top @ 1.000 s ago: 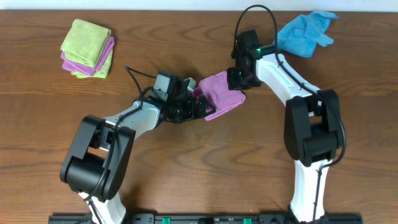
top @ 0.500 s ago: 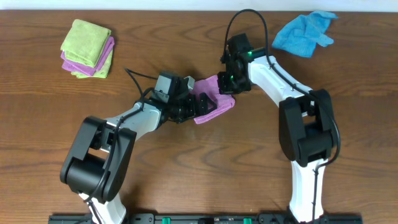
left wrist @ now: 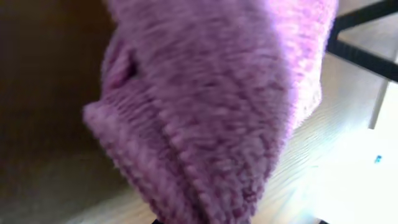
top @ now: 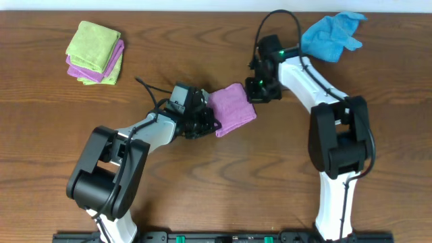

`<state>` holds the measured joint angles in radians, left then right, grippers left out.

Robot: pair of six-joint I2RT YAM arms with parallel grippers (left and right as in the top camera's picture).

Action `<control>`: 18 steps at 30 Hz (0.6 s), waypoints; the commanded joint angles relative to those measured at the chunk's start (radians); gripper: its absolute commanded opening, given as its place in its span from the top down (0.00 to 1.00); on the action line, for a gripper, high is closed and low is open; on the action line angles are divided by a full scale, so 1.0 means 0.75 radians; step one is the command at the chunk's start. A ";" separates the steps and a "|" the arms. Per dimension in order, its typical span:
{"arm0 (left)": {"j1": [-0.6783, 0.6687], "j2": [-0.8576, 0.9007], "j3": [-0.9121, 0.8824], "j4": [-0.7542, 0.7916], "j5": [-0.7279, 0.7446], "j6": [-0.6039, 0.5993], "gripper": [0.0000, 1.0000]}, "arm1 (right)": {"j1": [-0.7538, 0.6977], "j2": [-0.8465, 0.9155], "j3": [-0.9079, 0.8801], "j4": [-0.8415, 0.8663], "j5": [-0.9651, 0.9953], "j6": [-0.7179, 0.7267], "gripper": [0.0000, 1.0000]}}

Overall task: Fold the cloth
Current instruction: 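Hand the pink cloth from the right gripper to the left gripper, then carry the pink cloth with the left gripper onto the top-left cloth stack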

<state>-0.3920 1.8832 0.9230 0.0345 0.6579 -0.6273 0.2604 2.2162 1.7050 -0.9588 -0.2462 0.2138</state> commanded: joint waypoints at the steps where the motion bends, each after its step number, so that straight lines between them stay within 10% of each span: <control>1: 0.047 -0.030 0.069 0.022 0.034 -0.005 0.94 | -0.041 -0.079 0.070 -0.042 0.070 -0.061 0.99; 18: 0.684 -0.473 0.602 -0.366 -0.060 0.305 0.95 | -0.093 -0.367 0.085 -0.126 0.118 -0.133 0.99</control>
<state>0.0532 1.5349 1.3468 -0.2024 0.6464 -0.5041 0.1947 1.9518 1.7580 -1.0489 -0.1638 0.1322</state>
